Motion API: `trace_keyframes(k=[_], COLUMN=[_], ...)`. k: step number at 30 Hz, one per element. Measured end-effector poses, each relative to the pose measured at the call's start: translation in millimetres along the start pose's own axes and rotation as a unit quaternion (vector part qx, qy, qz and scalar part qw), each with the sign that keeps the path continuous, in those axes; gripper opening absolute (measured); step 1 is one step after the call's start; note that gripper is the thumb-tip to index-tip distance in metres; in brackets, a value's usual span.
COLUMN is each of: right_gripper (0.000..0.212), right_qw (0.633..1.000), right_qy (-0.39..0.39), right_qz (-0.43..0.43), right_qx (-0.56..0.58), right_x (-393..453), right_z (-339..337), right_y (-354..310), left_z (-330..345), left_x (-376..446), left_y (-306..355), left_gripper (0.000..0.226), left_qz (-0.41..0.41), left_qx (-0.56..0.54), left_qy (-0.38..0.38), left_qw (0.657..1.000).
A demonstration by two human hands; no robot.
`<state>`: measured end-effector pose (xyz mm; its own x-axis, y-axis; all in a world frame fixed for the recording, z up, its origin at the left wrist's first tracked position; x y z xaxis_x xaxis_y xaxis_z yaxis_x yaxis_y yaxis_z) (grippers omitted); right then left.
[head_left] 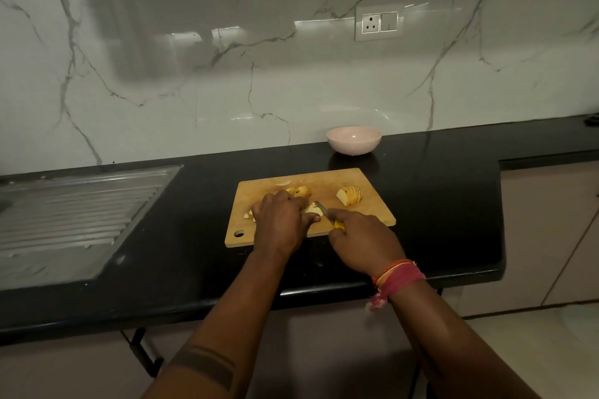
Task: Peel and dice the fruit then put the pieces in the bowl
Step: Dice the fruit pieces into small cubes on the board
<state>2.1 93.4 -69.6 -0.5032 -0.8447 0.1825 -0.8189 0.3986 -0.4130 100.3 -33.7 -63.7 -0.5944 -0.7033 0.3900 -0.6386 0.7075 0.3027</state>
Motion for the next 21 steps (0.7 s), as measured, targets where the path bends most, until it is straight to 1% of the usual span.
trace_keyframes(k=[2, 6, 9, 11, 14, 18, 21], right_gripper=[0.048, 0.047, 0.047, 0.048, 0.049, 0.047, 0.046], right_qw=[1.000, 0.999, 0.999, 0.999, 0.999, 0.999, 0.999], right_qy=[-0.010, -0.016, -0.024, -0.020, -0.006, -0.019, -0.021], right_qz=[-0.005, 0.014, 0.003, 0.012, 0.014, -0.005, 0.015], right_qx=[0.009, 0.040, 0.043, 0.049, 0.049, 0.048, 0.034], right_x=[2, 5, 5, 6, 8, 12, 15], right_z=[1, -2, 0, -1, -5, -3, -6], right_y=[1, 8, 5, 8, 9, 2, 7], left_z=[0, 1, 4, 5, 7, 6, 6], left_x=[1, 0, 1, 2, 1, 1, 1], left_y=[1, -1, -1, -1, -2, -3, -2], left_gripper=[0.046, 0.043, 0.042, 0.042, 0.043, 0.041, 0.041], left_qz=[0.002, 0.006, 0.009, 0.012, 0.012, 0.008, 0.011], left_qx=[-0.008, -0.035, -0.035, -0.034, -0.041, -0.049, -0.049], left_qy=[-0.002, -0.007, -0.015, -0.018, -0.021, -0.018, -0.016], left_qw=[1.000, 0.999, 0.999, 0.999, 0.999, 0.999, 0.999])
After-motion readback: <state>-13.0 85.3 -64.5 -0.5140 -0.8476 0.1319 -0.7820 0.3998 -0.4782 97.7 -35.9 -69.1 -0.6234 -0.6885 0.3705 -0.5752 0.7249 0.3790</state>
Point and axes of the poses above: each hand's wrist, its own x-axis towards the middle knuckle, its own z-axis out of the palm, y = z × x, the point moved 8 cm from there along x, towards the middle knuckle, and after that the axes turned 7 degrees about -x, right-handed, at the moved point
